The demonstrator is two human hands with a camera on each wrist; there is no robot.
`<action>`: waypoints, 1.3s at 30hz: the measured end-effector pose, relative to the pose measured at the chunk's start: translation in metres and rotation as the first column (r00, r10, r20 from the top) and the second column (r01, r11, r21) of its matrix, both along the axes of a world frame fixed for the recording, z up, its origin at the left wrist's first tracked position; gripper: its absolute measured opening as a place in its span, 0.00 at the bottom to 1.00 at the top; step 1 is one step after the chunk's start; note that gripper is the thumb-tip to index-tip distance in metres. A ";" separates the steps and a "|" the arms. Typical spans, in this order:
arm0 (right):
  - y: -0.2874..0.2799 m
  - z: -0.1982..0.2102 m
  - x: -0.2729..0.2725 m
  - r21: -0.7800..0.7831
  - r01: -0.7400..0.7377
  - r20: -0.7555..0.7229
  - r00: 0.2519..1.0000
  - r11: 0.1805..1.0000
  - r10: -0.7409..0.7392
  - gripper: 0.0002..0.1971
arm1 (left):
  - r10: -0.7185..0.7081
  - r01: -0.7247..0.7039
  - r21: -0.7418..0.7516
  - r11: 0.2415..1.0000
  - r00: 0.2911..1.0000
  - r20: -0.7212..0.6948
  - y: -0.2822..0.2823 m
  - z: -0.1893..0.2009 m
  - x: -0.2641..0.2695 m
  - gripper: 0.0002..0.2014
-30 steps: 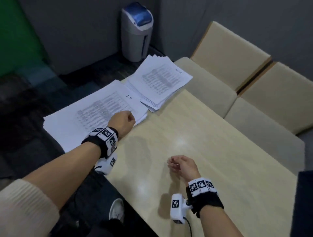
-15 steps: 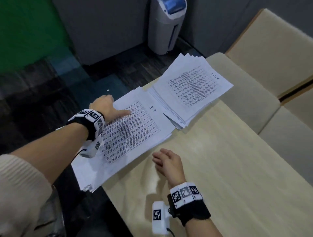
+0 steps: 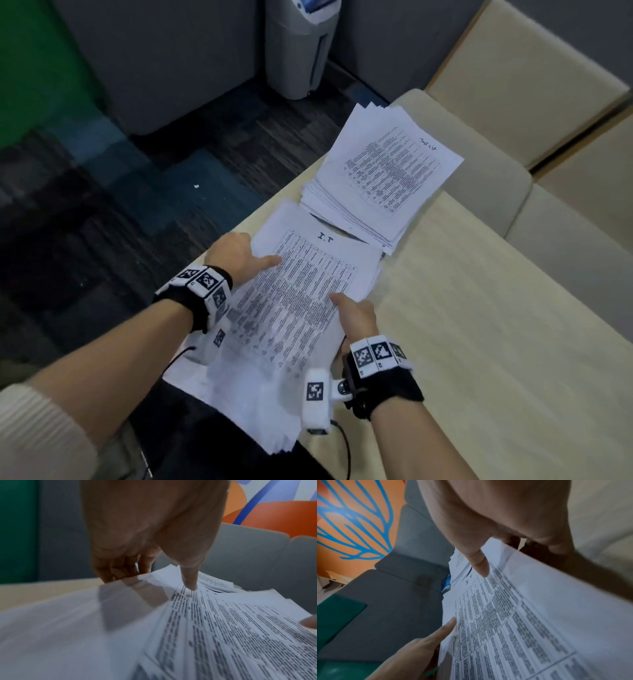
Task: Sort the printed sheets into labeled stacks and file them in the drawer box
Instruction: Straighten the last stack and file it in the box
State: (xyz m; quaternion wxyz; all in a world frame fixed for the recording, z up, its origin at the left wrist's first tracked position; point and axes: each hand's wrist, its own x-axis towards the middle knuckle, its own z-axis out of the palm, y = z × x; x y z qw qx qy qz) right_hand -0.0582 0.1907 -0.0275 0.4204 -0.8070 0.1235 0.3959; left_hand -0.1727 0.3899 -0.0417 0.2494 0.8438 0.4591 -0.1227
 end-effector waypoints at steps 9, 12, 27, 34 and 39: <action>-0.067 0.017 -0.019 0.016 0.203 0.020 0.979 0.979 -0.204 0.19 | 0.161 -0.094 -0.293 0.952 0.964 0.212 -0.083 -0.002 0.023 0.29; -0.115 0.036 -0.008 0.045 0.324 0.090 0.941 0.945 -0.327 0.20 | 0.114 0.024 -0.420 0.907 0.947 0.301 -0.122 0.009 0.055 0.24; -0.287 0.147 0.061 0.687 0.235 0.575 0.402 0.688 -0.712 0.17 | 0.359 0.492 -0.463 0.737 0.296 0.885 -0.307 0.172 0.163 0.14; -0.323 0.105 0.082 0.564 0.109 0.450 0.791 0.819 -0.414 0.19 | 0.433 0.349 -0.574 0.741 0.405 0.805 -0.330 0.134 0.171 0.11; -0.373 0.066 0.097 0.441 0.273 0.430 0.772 0.855 -0.468 0.38 | 0.487 0.305 -0.599 0.740 0.371 0.791 -0.337 0.144 0.184 0.10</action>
